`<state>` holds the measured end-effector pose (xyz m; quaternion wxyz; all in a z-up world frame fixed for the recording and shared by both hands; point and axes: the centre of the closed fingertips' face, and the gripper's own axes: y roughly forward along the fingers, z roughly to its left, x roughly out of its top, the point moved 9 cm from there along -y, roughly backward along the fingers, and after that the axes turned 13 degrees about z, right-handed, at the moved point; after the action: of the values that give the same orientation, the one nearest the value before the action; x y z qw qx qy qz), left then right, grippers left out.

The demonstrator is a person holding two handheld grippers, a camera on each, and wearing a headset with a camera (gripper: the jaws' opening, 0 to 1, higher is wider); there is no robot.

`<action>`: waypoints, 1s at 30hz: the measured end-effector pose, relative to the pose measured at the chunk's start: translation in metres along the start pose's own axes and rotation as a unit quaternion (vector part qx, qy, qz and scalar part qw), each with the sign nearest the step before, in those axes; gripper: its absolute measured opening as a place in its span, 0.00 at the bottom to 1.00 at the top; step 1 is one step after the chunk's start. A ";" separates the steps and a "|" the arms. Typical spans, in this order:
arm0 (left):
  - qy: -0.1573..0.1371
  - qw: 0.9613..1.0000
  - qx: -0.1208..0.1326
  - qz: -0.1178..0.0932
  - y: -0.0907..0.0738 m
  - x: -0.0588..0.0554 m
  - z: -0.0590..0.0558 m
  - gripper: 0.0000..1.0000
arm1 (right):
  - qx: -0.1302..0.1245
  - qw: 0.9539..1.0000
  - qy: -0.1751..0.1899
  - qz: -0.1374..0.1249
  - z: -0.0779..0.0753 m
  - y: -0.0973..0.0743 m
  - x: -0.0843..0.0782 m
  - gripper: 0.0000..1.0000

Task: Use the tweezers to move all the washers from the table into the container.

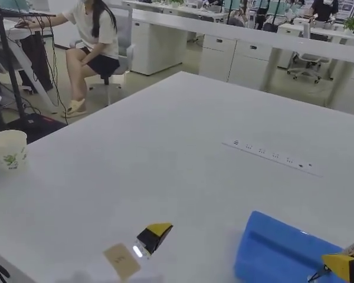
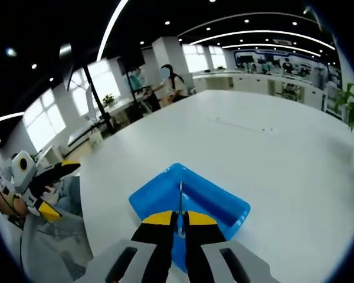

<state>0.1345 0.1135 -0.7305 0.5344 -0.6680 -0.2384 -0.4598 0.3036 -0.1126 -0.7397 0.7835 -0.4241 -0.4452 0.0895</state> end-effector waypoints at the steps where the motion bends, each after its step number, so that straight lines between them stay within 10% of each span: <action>1: 0.000 1.000 -0.001 0.001 0.000 0.000 0.000 0.81 | 0.000 1.000 0.000 0.005 -0.001 0.002 0.000 0.03; 30: -0.006 1.000 -0.016 -0.004 0.002 0.001 0.000 0.78 | -0.019 0.998 -0.029 0.054 -0.018 0.034 0.005 0.03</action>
<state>0.1363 0.1131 -0.7304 0.5200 -0.6785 -0.2368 -0.4617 0.3286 -0.0997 -0.7667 0.7560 -0.4593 -0.4462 0.1354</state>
